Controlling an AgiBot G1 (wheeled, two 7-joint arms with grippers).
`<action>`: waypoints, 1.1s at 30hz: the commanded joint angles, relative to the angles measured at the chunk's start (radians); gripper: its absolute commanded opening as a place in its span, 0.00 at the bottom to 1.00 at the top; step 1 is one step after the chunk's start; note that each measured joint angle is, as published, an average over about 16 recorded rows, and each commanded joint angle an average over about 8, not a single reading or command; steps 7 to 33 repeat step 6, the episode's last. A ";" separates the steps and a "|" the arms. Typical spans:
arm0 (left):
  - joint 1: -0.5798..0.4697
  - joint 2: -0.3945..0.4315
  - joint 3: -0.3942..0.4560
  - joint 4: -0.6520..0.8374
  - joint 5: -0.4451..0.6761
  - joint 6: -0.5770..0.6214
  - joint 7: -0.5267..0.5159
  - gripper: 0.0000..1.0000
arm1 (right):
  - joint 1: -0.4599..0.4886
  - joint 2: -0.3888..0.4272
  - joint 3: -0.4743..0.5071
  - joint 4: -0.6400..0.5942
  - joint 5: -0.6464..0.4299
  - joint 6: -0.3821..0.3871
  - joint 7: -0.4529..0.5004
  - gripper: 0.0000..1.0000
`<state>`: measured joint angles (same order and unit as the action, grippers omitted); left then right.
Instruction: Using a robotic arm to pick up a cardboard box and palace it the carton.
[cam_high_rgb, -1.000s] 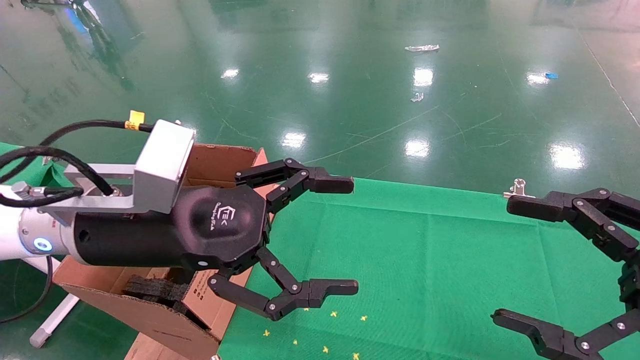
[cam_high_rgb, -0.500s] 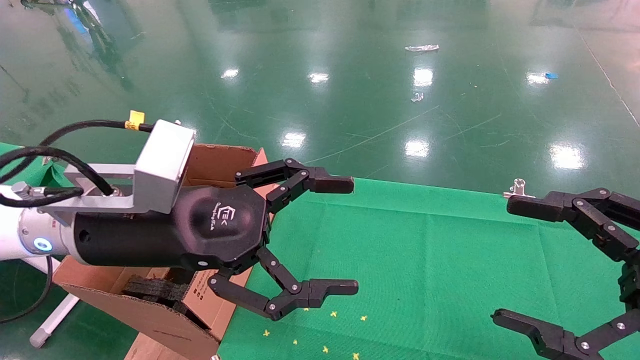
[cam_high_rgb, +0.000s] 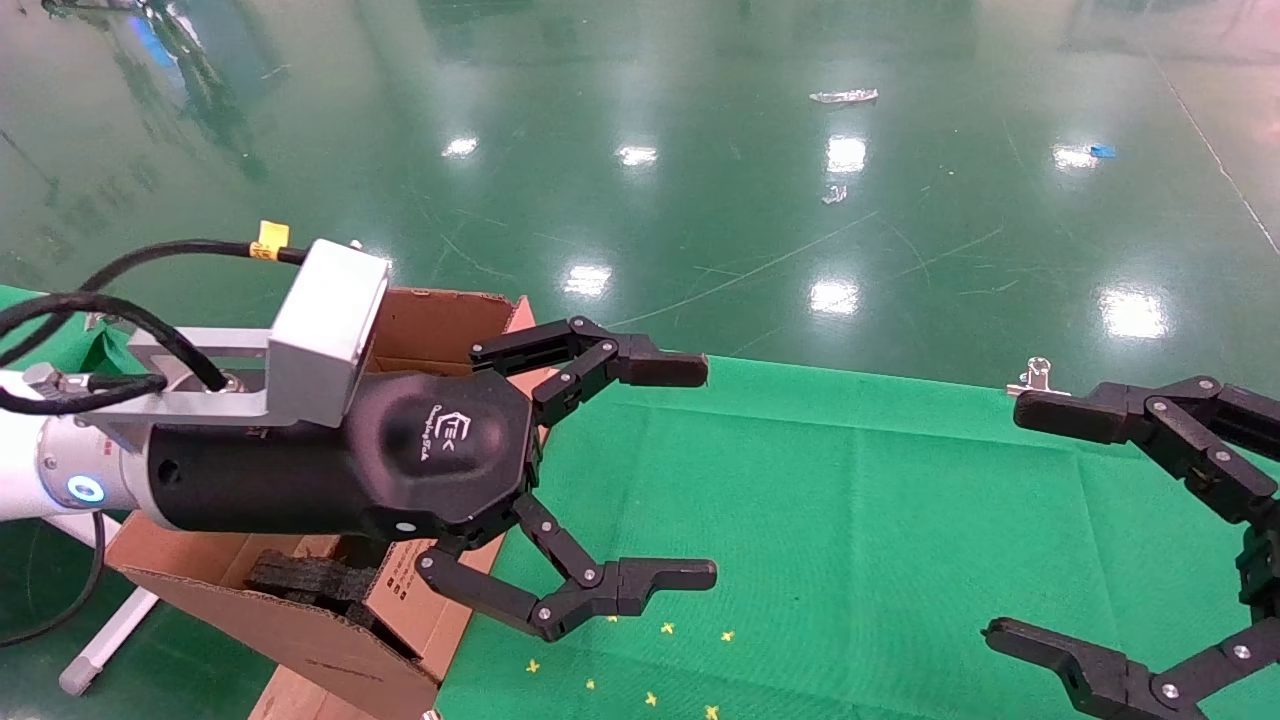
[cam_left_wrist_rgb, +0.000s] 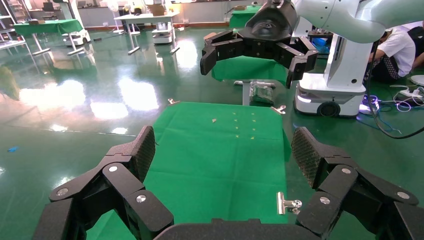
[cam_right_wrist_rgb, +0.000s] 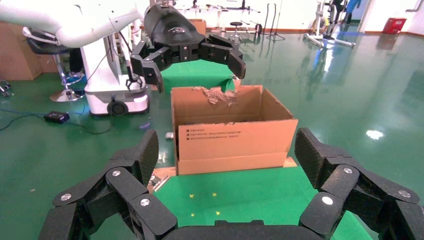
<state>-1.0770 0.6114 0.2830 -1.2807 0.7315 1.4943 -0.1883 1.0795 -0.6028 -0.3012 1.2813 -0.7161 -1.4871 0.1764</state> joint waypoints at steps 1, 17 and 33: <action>0.000 0.000 0.000 0.000 0.000 0.000 0.000 1.00 | 0.000 0.000 0.000 0.000 0.000 0.000 0.000 1.00; 0.000 0.000 0.000 0.000 0.000 0.000 0.000 1.00 | 0.000 0.000 0.000 0.000 0.000 0.000 0.000 1.00; 0.000 0.000 0.000 0.000 0.000 0.000 0.000 1.00 | 0.000 0.000 0.000 0.000 0.000 0.000 0.000 1.00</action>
